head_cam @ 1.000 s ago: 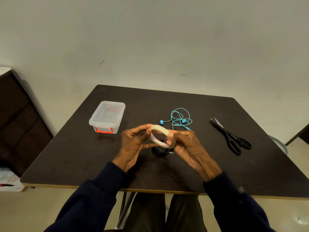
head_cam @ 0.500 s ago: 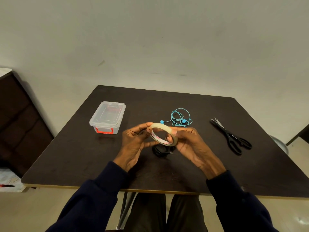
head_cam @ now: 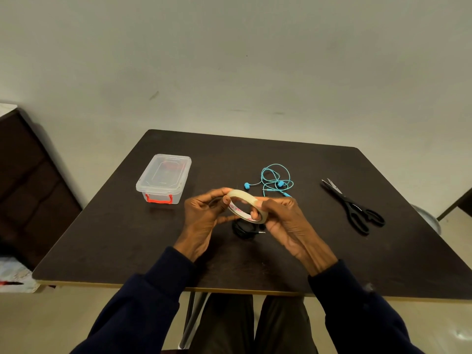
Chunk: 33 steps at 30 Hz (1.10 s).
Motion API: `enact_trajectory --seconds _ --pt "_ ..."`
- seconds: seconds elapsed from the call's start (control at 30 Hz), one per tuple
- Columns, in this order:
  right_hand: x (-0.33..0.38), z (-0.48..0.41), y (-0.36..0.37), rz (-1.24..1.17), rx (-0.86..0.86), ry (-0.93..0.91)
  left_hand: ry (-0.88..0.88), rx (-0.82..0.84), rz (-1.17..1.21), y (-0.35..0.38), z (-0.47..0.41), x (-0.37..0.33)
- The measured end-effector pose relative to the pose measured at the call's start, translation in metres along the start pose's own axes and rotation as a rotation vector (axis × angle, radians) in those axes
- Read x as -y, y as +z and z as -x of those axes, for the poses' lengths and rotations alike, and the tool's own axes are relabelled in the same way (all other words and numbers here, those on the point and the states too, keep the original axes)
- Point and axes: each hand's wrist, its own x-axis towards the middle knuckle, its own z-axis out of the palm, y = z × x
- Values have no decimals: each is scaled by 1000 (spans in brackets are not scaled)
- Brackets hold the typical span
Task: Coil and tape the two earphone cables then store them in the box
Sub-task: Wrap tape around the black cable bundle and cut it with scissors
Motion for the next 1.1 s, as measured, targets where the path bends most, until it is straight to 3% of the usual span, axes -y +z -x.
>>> enact_trajectory --seconds 0.33,0.67,1.1 --pt "-4 0 2 -42 -64 51 165 52 -141 -3 -1 -1" --pt "0 2 -9 -24 98 54 125 67 -124 -6 -1 -5" --pt "-2 4 5 13 -52 37 224 102 -165 -8 0 -3"
